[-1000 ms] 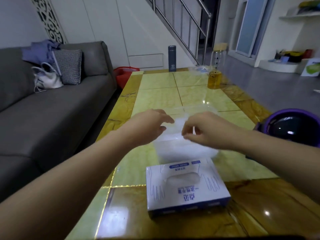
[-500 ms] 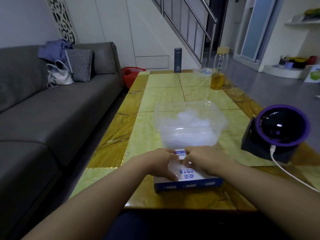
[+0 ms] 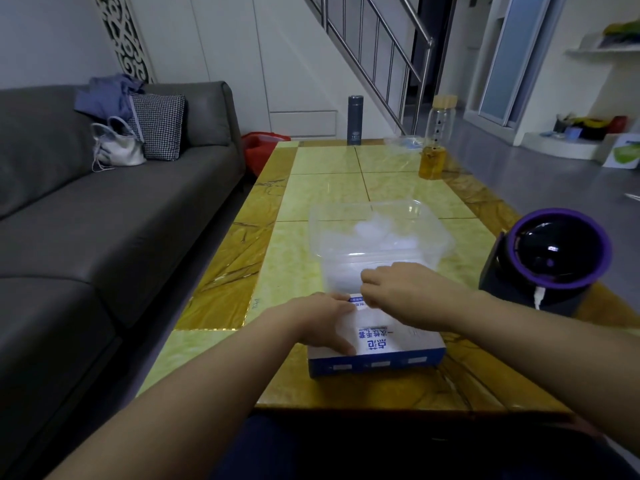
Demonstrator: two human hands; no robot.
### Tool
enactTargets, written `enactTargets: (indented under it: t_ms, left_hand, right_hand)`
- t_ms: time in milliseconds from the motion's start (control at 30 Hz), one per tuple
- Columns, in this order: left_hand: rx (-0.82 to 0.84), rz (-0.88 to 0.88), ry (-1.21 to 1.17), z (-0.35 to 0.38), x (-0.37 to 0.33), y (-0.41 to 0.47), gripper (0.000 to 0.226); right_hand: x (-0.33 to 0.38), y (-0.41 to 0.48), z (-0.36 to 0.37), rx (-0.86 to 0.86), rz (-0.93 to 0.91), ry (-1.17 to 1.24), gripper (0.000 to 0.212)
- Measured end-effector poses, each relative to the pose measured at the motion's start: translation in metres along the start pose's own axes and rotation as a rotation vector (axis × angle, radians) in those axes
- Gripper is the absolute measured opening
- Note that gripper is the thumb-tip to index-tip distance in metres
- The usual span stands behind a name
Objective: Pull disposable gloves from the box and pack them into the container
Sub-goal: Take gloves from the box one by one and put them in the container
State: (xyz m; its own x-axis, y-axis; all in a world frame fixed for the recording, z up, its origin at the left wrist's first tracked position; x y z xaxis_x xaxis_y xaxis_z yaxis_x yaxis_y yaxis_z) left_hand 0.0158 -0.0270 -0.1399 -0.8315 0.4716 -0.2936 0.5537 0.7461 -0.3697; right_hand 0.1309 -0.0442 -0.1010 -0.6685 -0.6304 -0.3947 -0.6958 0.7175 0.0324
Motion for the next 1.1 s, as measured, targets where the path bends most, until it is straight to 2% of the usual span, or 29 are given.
enactTargets:
  t_ms: [100, 167, 200, 267, 367, 533, 667, 833, 900, 1000, 1100]
  left_hand:
    - [-0.003, -0.009, -0.009, 0.0, 0.001, -0.001, 0.075]
    - [-0.006, -0.001, -0.009, 0.0, 0.0, -0.001, 0.075]
    - [-0.005, 0.006, -0.01, 0.001, 0.0, -0.002, 0.075]
    - [0.0, 0.005, -0.016, 0.002, 0.0, -0.002, 0.077]
    - [-0.001, -0.006, -0.037, 0.001, 0.001, -0.001, 0.077]
    - [-0.004, 0.012, -0.11, -0.001, -0.002, -0.001, 0.08]
    - [-0.112, 0.059, -0.406, -0.024, 0.002, -0.011, 0.082]
    - [-0.032, 0.15, -1.065, -0.064, 0.0, -0.028, 0.093]
    - [-0.072, 0.165, -1.144, -0.072, -0.004, -0.029, 0.079]
    - [-0.142, 0.21, -1.182, -0.081, -0.015, -0.032, 0.046]
    - [-0.23, 0.253, -1.269, -0.088, -0.017, -0.036, 0.028]
  right_hand:
    - [-0.011, -0.002, 0.002, -0.04, 0.17, 0.21, 0.02]
    - [-0.008, -0.006, 0.015, 0.071, 0.247, 0.328, 0.039]
    - [-0.004, -0.006, 0.021, 0.127, 0.258, 0.297, 0.041]
    - [0.003, -0.006, 0.021, 0.122, 0.281, 0.255, 0.028]
    - [-0.008, -0.004, -0.003, 0.007, 0.338, 0.353, 0.024]
    - [-0.057, -0.01, -0.065, -0.346, 0.503, 0.567, 0.016]
    - [-0.077, -0.02, -0.083, -0.379, 0.532, 0.66, 0.015]
    - [-0.074, -0.025, -0.096, -0.372, 0.449, 0.667, 0.015]
    - [-0.068, -0.023, -0.103, -0.363, 0.393, 0.676, 0.014]
    - [-0.062, -0.023, -0.112, -0.369, 0.344, 0.681, 0.017]
    - [-0.067, -0.028, -0.11, -0.338, 0.413, 0.722, 0.037]
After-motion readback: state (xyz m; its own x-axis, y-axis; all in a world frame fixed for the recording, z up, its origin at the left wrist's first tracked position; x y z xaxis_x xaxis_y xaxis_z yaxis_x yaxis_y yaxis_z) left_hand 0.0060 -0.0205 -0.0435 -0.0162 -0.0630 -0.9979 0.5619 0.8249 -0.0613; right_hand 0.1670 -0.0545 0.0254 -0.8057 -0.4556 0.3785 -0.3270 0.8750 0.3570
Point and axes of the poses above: each hand's wrist, its own y-axis towards the middle knuckle, its own z-axis out of the palm, x = y × z, the point moved 5 cm from there along y, towards the middle knuckle, and after that the axes turned 9 degrees about -y, right-handed, at the moved point
